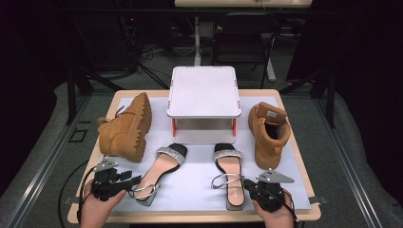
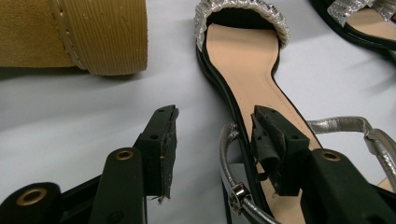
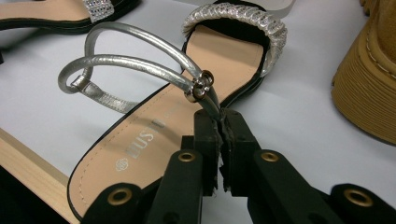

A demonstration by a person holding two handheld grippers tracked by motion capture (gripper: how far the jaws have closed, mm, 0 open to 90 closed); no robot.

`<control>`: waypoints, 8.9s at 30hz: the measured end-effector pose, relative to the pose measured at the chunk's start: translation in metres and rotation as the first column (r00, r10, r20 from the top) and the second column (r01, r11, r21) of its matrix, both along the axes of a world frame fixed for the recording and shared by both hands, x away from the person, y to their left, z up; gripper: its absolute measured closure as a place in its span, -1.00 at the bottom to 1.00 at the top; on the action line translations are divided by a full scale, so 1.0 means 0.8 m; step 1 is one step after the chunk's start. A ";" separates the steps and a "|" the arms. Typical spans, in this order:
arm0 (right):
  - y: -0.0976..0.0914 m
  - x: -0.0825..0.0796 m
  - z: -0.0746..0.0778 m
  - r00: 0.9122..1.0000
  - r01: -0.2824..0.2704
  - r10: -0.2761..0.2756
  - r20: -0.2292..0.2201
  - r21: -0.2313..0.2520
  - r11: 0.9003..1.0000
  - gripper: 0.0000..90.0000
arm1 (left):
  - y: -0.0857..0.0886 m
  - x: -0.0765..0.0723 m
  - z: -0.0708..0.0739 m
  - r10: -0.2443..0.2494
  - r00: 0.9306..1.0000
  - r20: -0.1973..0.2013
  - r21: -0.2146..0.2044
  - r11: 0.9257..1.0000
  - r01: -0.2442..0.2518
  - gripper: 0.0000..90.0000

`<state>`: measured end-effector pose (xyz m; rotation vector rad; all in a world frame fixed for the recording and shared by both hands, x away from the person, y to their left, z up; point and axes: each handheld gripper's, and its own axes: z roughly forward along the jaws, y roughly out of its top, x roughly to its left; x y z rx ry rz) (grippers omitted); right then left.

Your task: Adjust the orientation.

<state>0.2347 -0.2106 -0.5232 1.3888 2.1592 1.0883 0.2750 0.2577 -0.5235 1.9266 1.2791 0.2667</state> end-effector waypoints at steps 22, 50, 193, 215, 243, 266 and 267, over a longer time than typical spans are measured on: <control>-0.023 0.033 0.003 1.000 0.009 -0.009 0.009 -0.022 1.000 0.93 | 0.002 0.002 -0.001 0.011 1.000 0.004 0.000 1.000 -0.011 0.13; -0.044 0.019 0.017 0.999 0.007 -0.007 -0.032 0.019 1.000 0.52 | 0.003 0.000 0.003 0.016 1.000 0.013 -0.007 1.000 -0.016 0.13; 0.063 0.091 -0.007 0.971 -0.012 -0.038 -0.234 -0.207 0.978 -0.08 | -0.106 0.051 0.008 -0.076 0.985 -0.152 0.300 0.946 0.119 -0.10; 0.079 0.100 -0.007 0.972 -0.072 0.023 -0.233 -0.206 0.976 -0.13 | -0.108 0.056 0.008 -0.085 0.983 -0.163 0.307 0.942 0.132 -0.10; 0.079 0.104 -0.007 0.958 -0.129 0.056 -0.281 -0.249 0.960 -0.18 | -0.115 0.059 0.005 -0.079 0.975 -0.209 0.352 0.924 0.150 -0.17; 0.078 0.103 -0.010 0.963 -0.122 0.055 -0.265 -0.243 0.962 -0.15 | -0.110 0.056 0.000 -0.061 0.980 -0.189 0.312 0.942 0.119 -0.10; 0.079 0.102 -0.012 0.968 -0.102 0.043 -0.247 -0.231 0.968 -0.15 | -0.109 0.055 -0.001 -0.060 0.981 -0.185 0.305 0.945 0.116 -0.10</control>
